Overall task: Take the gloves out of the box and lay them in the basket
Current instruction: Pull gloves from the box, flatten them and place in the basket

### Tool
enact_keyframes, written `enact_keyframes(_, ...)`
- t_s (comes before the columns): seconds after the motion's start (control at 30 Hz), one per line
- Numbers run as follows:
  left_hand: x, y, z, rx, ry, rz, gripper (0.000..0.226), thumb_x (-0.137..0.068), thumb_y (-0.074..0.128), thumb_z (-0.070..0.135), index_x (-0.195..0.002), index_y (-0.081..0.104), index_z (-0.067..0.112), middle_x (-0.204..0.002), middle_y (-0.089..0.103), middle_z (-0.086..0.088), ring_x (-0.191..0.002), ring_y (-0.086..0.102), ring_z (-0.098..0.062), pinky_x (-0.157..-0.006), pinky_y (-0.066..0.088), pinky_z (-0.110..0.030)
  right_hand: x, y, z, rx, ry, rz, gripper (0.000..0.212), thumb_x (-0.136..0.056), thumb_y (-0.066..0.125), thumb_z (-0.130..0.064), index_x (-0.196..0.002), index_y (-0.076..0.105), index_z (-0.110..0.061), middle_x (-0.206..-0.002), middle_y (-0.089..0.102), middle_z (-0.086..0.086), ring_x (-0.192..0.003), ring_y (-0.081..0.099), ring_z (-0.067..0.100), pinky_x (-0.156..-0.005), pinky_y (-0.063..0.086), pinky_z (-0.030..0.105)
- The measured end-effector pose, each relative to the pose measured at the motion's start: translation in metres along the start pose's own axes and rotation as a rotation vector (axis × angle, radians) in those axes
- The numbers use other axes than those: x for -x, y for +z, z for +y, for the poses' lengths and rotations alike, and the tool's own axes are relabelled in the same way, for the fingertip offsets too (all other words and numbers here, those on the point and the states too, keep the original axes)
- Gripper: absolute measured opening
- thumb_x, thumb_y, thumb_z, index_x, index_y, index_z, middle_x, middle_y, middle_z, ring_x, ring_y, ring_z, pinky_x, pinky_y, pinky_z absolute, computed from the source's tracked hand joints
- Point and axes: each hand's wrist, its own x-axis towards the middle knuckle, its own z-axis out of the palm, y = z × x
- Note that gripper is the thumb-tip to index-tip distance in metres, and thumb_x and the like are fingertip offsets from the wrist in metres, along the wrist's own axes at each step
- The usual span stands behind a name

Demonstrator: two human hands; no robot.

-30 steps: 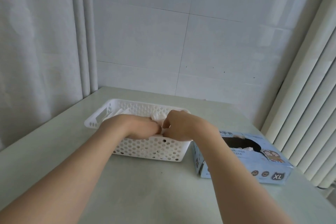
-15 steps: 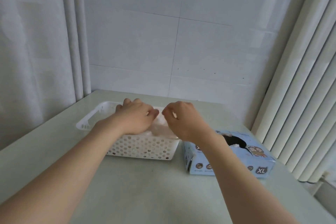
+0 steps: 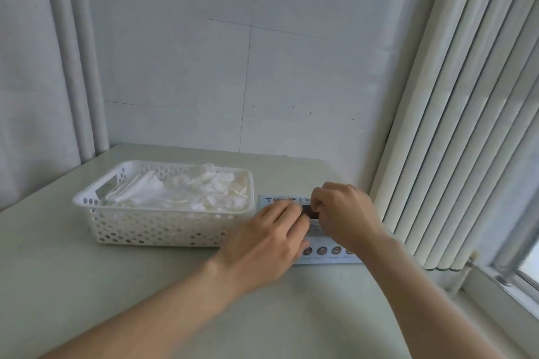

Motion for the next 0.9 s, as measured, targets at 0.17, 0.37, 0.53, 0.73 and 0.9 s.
enact_keyframes(0.17,0.006,0.018,0.004,0.035,-0.102,-0.079,0.057,-0.105,0.044,0.043,-0.144,0.057,0.003,-0.143,0.061,-0.014,-0.140,0.051,-0.030,-0.119,0.040,-0.045,0.013,-0.004,0.012,-0.018,0.111,-0.024,0.024,-0.086,0.054,-0.006,-0.090,0.073,-0.021,-0.079,0.067,-0.005,-0.066,0.060,0.025,-0.053,0.042,0.029)
enact_keyframes(0.37,0.006,0.011,0.011,0.032,-0.114,-0.103,0.054,-0.105,0.047,0.044,-0.141,0.056,0.005,-0.132,0.062,-0.009,-0.136,0.050,-0.030,-0.118,0.039,-0.044,0.017,-0.013,0.004,-0.036,0.207,-0.266,0.039,-0.087,0.048,-0.010,-0.109,0.074,-0.029,-0.085,0.069,0.001,-0.076,0.065,0.026,-0.066,0.059,0.038)
enact_keyframes(0.53,0.006,0.005,0.016,-0.005,-0.091,-0.086,0.051,-0.102,0.060,0.040,-0.139,0.055,0.005,-0.132,0.057,-0.011,-0.138,0.047,-0.035,-0.119,0.038,-0.048,0.017,-0.015,0.007,-0.085,0.155,-0.381,0.042,-0.094,0.044,-0.011,-0.119,0.071,-0.032,-0.096,0.071,0.002,-0.085,0.066,0.028,-0.071,0.059,0.041)
enact_keyframes(0.73,0.007,0.006,0.017,0.022,-0.113,-0.058,0.056,-0.094,0.071,0.040,-0.137,0.059,0.006,-0.131,0.059,-0.010,-0.136,0.049,-0.033,-0.118,0.040,-0.046,0.014,-0.017,0.014,-0.229,0.122,-0.310,0.022,-0.101,0.059,-0.018,-0.096,0.078,-0.029,-0.080,0.069,-0.007,-0.080,0.063,0.020,-0.074,0.055,0.038)
enact_keyframes(0.9,0.007,0.008,0.015,0.056,-0.128,-0.041,0.065,-0.089,0.076,0.042,-0.141,0.057,0.007,-0.133,0.058,-0.007,-0.136,0.049,-0.029,-0.119,0.039,-0.043,0.015,-0.016,0.007,-0.255,0.079,-0.007,0.019,-0.105,0.059,-0.020,-0.103,0.077,-0.020,-0.096,0.071,-0.005,-0.088,0.064,0.020,-0.079,0.048,0.034)
